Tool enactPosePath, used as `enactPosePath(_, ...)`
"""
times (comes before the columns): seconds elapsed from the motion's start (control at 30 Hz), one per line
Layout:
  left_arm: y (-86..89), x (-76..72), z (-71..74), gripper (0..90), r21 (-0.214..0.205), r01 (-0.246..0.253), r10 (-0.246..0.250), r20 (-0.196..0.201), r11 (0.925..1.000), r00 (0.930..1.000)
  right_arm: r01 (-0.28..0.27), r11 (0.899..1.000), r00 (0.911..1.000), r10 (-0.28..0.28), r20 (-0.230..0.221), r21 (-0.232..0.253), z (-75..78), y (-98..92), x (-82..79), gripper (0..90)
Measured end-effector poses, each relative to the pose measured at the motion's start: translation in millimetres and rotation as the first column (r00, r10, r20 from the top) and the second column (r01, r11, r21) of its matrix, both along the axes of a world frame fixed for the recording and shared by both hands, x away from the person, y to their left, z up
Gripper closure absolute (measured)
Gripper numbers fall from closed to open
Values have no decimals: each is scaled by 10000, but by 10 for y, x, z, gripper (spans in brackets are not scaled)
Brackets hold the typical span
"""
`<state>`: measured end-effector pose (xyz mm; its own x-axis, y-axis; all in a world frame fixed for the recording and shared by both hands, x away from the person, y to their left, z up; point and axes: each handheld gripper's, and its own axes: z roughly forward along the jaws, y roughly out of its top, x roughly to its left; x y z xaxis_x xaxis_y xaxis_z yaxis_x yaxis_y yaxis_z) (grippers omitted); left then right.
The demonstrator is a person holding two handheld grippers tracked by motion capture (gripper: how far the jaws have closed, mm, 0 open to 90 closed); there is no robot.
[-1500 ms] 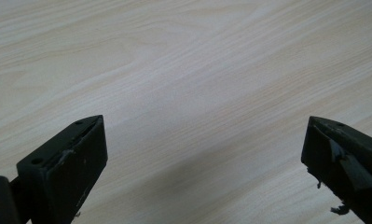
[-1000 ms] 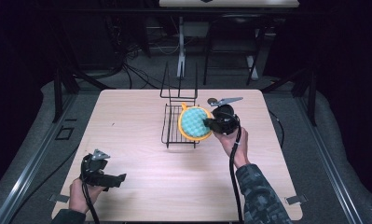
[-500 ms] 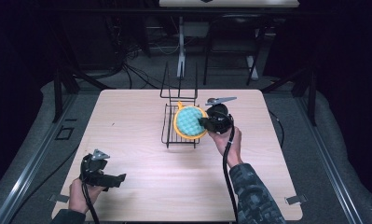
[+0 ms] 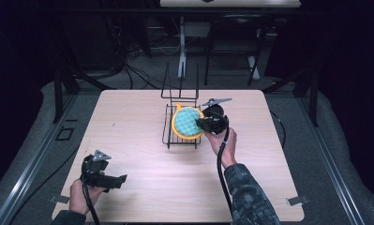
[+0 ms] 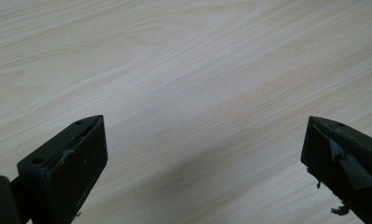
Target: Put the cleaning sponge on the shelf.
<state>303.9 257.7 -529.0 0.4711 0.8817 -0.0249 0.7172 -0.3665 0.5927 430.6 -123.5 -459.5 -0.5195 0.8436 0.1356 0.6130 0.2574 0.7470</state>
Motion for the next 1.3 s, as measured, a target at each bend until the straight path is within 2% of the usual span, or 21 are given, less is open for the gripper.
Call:
enactPosePath(0.4, 1, 1, -3, 6, -7, 25, -25, -37, 10000, 10000, 483, 9988, 9985, -481, -273, 40, -121, 47, 90, 880)
enactPosePath(0.57, -4, -2, -2, 7, -9, 43, -43, -67, 10000, 10000, 605, 9982, 9979, -604, -221, 46, -157, 76, 114, 880)
enactPosePath(0.7, -3, -3, -2, 7, -28, -7, 7, 15, 10000, 10000, 725, 9974, 9965, -724, -407, 23, -179, 132, 127, 881)
enactPosePath(1.1, -3, -6, 1, 8, -28, 28, -28, -1, 10000, 10000, 1036, 9943, 9936, -1025, -466, 234, -275, 248, 197, 881)
enactPosePath(1.3, 0, -7, 4, 8, -32, 37, -37, 18, 10000, 10000, 1212, 9922, 9908, -1191, -636, 301, -303, 332, 202, 881)
